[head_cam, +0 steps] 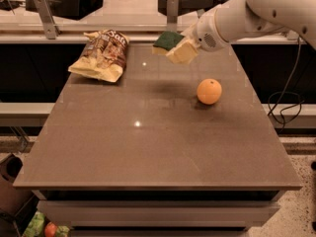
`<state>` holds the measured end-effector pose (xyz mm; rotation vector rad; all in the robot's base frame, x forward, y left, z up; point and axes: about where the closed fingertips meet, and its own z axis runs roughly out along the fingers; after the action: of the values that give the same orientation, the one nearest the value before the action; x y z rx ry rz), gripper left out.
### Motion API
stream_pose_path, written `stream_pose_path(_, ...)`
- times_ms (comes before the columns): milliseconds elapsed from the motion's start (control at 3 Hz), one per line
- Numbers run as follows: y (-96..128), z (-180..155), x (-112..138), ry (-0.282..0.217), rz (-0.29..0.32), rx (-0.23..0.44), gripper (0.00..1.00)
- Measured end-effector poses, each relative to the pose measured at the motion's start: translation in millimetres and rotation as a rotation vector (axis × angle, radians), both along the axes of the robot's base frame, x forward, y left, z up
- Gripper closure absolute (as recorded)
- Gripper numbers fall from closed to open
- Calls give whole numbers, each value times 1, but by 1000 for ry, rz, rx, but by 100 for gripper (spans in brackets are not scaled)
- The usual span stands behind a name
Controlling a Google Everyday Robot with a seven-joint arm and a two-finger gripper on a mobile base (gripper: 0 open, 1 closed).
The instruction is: Move sponge near brown chip bag
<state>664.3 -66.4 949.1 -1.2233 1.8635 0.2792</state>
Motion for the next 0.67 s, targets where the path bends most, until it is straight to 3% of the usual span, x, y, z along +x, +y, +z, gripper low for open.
stream_pose_path(667,25,-22,53,6,-45,-22,100)
